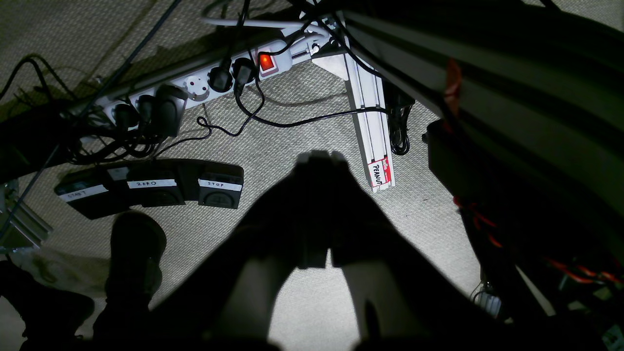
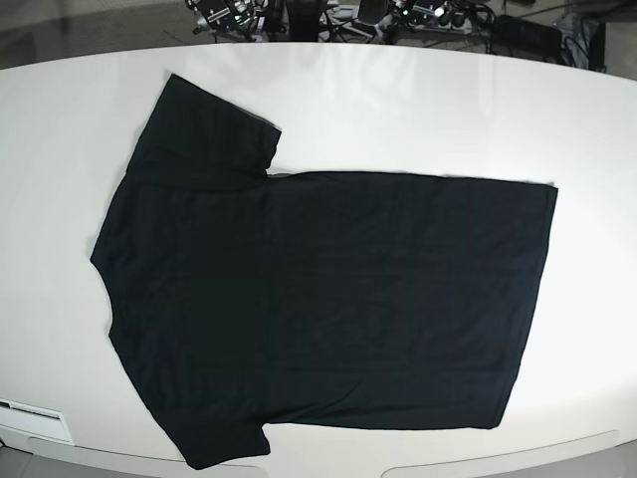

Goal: Fold the T-shirt properly

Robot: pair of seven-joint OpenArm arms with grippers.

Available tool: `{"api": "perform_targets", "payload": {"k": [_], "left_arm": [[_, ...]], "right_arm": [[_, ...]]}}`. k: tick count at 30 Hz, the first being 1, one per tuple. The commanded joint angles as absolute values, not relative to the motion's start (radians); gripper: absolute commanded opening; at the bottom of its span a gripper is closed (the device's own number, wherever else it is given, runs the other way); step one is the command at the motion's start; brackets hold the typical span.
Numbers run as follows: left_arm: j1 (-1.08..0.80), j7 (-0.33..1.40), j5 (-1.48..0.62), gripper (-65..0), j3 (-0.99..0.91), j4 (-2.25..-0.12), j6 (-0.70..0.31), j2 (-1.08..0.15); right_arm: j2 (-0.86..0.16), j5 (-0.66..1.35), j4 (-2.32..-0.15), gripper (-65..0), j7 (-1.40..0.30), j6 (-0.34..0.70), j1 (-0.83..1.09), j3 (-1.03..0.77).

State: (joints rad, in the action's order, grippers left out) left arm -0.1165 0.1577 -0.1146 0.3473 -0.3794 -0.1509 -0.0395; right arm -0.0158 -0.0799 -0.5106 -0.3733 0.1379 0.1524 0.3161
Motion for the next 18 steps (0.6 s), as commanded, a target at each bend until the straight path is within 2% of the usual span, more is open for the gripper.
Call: {"api": "perform_targets", "payload": {"k": [1, 18], "left_arm": [[-0.119, 0.158, -0.112, -65.0, 0.350, -0.386, -0.163, -0.041], [-0.125, 0.159, -0.112, -65.0, 0.350, -0.426, -0.164, -0.041]], "right_arm": [[-0.014, -0.083, -0.526, -65.0, -0.383, 0.138, 0.150, 0.313], [-0.014, -0.083, -0.542, -65.0, -0.386, 0.138, 0.151, 0.313]]}}
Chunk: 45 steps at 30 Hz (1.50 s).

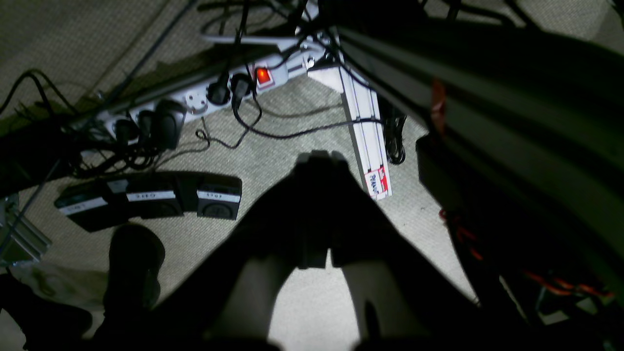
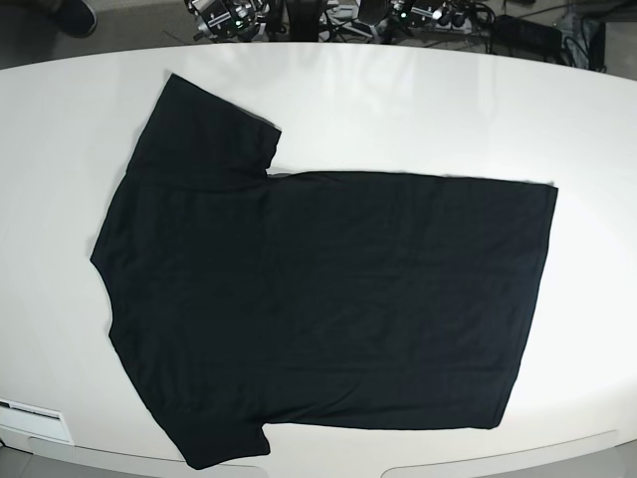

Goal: Fold the T-shirt properly

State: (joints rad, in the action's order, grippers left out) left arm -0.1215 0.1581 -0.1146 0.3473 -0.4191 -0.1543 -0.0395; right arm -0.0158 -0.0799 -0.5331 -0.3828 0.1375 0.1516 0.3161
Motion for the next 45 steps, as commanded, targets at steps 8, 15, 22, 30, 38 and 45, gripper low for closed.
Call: {"api": "perform_targets", "payload": {"k": [8, 15, 22, 30, 38, 45], "left_arm": [[-0.125, 0.159, -0.112, -65.0, 0.350, -0.426, -0.164, -0.041], [-0.124, 0.163, -0.112, -65.0, 0.350, -0.426, -0.174, -0.041], [-0.131, 0.218, -0.087, -65.0, 0.350, -0.427, -0.262, -0.042], [-0.256, 0.250, -0.060, -65.0, 0.350, -0.594, -0.262, -0.114], [-0.474, 0.336, -0.141, -65.0, 0.350, -0.915, -0.262, -0.259], [-0.704, 0.462, -0.147, -65.0, 0.350, -1.308, -0.262, -0.409]], "right_arm": [[-0.014, -0.083, -0.542, -65.0, -0.386, 0.138, 0.152, 0.313], [-0.014, -0.084, -0.542, -65.0, -0.380, 0.136, 0.152, 0.313], [-0.015, -0.122, -0.542, -65.0, -0.447, 0.047, 0.156, 0.313], [-0.043, -0.184, -0.554, -65.0, -0.443, 0.091, 0.237, 0.313], [-0.104, -0.180, -0.864, -65.0, -0.510, 0.129, 0.470, 0.313], [-0.189, -0.181, -1.366, -65.0, -0.535, 0.123, 0.793, 0.313]]}}
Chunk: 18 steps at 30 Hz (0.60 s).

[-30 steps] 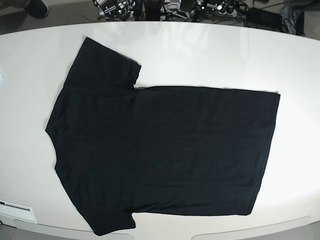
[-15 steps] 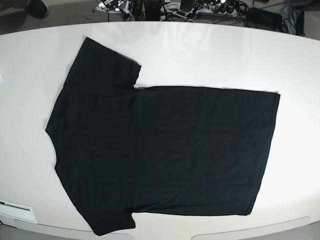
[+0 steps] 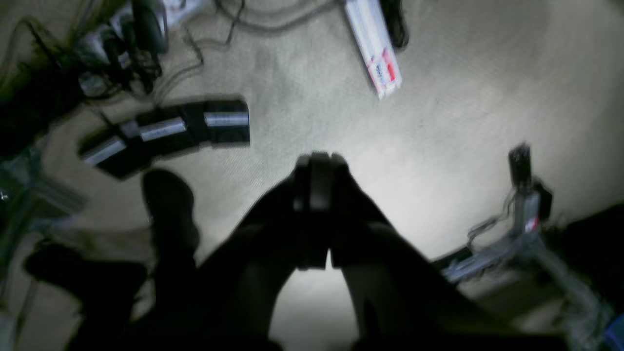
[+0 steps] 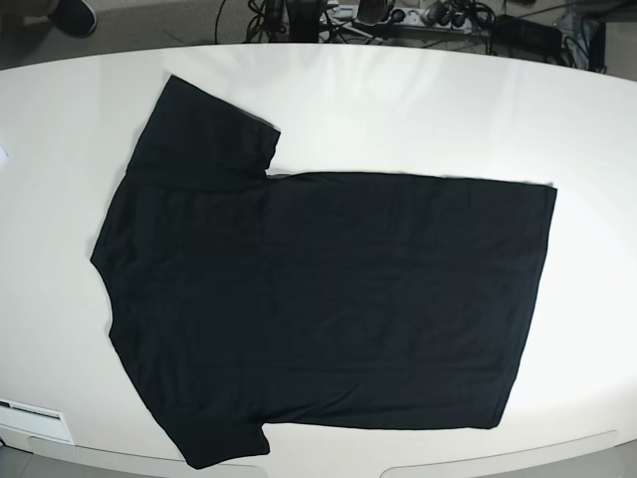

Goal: Fold the T-shirt properly

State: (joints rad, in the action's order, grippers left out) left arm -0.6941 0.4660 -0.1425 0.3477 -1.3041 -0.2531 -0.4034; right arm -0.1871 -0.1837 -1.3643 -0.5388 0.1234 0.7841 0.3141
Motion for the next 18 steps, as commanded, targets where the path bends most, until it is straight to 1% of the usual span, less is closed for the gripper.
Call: {"api": "perform_targets", "payload": {"k": [1, 3, 5, 9, 13, 18], "left_arm": [[-0.736, 0.468, -0.147, -65.0, 0.350, -1.369, -0.261, -0.436], [-0.797, 0.493, -0.147, -65.0, 0.349, -1.491, -0.240, -0.495], [-0.860, 0.529, -0.145, -65.0, 0.347, -1.609, -0.198, -0.554], [-0.992, 0.551, -0.080, -65.0, 0.300, -1.841, -0.169, -0.643], [-1.114, 0.559, -0.049, -65.0, 0.184, -2.078, -0.136, -0.680], [-1.223, 0.585, -0.048, -65.0, 0.001, -2.345, -0.137, -0.682]], "right_arm": [[-0.204, -0.181, -1.439, -65.0, -0.547, 0.123, 0.839, 0.313], [-0.237, -0.181, -1.580, -65.0, -0.567, 0.117, 0.933, 0.313], [-0.271, -0.181, -1.712, -65.0, -0.570, 0.086, 1.023, 0.313], [-0.332, -0.185, -1.951, -65.0, -0.570, 0.051, 1.171, 0.313], [-0.379, -0.204, -2.146, -65.0, -0.586, 0.021, 1.266, 0.313], [-0.383, -0.244, -2.300, -65.0, -0.588, 0.012, 1.309, 0.313]]}}
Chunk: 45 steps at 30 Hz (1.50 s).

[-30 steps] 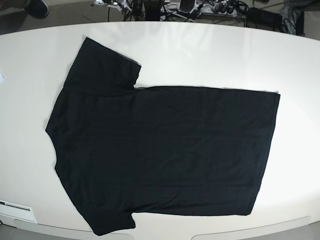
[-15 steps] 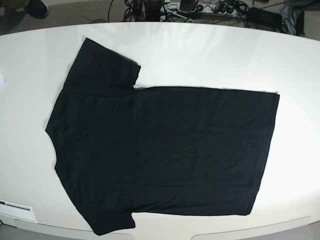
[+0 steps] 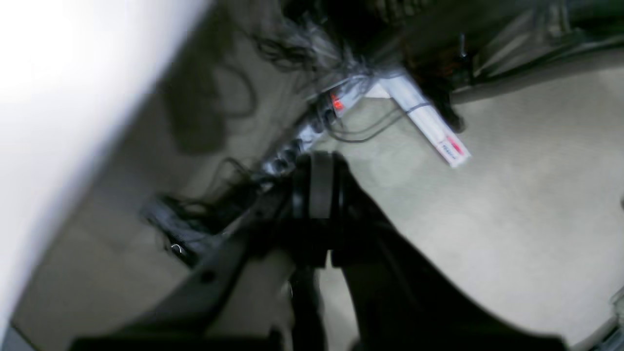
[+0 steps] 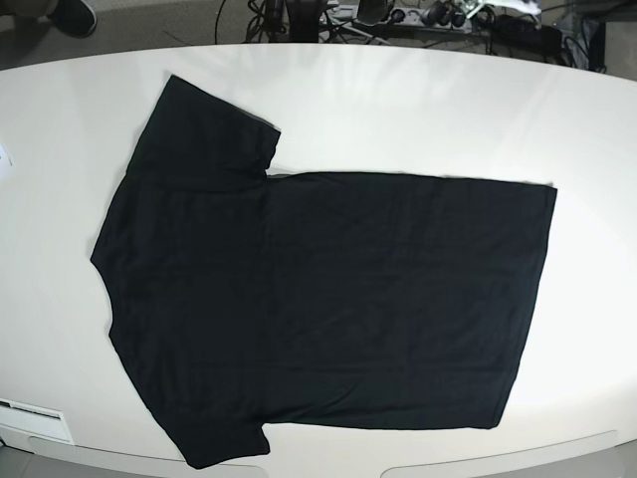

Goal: Fold the T-shirt properly

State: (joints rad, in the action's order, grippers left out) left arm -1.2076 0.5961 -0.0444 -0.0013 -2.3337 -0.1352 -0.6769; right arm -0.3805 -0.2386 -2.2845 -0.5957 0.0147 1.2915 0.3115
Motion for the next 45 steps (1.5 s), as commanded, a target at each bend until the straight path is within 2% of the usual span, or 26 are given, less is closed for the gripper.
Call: {"api": "perform_targets", "payload": {"k": [1, 6, 11, 15, 19, 22, 28, 35, 36, 39, 40, 41, 45], "left_arm": [[-1.238, 0.588, -0.048, -65.0, -0.035, -2.356, -0.137, -0.682], [-1.231, 0.555, -0.051, -65.0, -0.170, -2.356, -0.144, -0.682], [-1.159, 0.566, -0.041, -65.0, -0.226, -2.356, -0.145, -0.682], [-1.085, 0.523, -0.069, -65.0, -0.238, -2.356, -0.185, -0.709], [-1.013, 0.496, -0.117, -65.0, -0.238, -2.356, -0.241, -0.738], [-0.945, 0.490, -0.113, -65.0, -0.238, -2.266, -0.272, -0.773], [-0.782, 0.408, -0.117, -65.0, -0.237, -1.987, -0.394, -0.859], [-0.651, 0.298, -0.102, -65.0, -0.236, -1.845, -0.545, -0.942], [-0.635, 0.299, -0.101, -60.7, -0.236, -1.843, -0.553, -0.954], [-0.614, 0.298, -0.102, -34.1, -0.236, -1.843, -0.559, -0.990], [-0.614, 0.299, -0.102, -27.0, -0.236, -1.843, -0.559, -1.000], [-0.614, 0.299, -0.102, -24.0, -0.234, -1.843, -0.558, -1.005], [-0.614, 0.299, -0.048, -23.9, -0.196, -1.843, -0.558, -1.026]], "right_arm": [[-0.383, -0.244, -2.320, -65.0, -0.588, 0.012, 1.309, 0.313], [-0.385, -0.247, -2.356, -65.0, -0.584, 0.011, 1.309, 0.313], [-0.385, -0.349, -2.356, -65.0, -0.555, 0.020, 1.309, 0.313], [-0.385, -0.321, -2.356, -65.0, -0.536, 0.057, 1.207, 0.313], [-0.385, -0.307, -2.356, -65.0, -0.536, 0.047, 1.075, 0.313], [-0.385, -0.249, -2.356, -65.0, -0.530, 0.047, 0.986, 0.313], [-0.385, -0.127, -2.356, -65.0, -0.508, 0.192, 0.879, 0.313], [-0.385, -0.128, -2.324, -65.0, -0.509, 0.203, 0.807, 0.313], [-0.385, -0.128, -2.310, -65.0, -0.512, 0.222, 0.799, 0.313], [-0.385, -0.127, -2.286, -65.0, -0.513, 0.262, 0.792, 0.313], [-0.385, -0.127, -2.286, -65.0, -0.513, 0.269, 0.793, 0.313], [-0.385, -0.127, -2.286, -65.0, -0.514, 0.274, 0.792, 0.313], [-0.385, -0.127, -2.286, -65.0, -0.513, 0.268, 0.792, 0.313]]}}
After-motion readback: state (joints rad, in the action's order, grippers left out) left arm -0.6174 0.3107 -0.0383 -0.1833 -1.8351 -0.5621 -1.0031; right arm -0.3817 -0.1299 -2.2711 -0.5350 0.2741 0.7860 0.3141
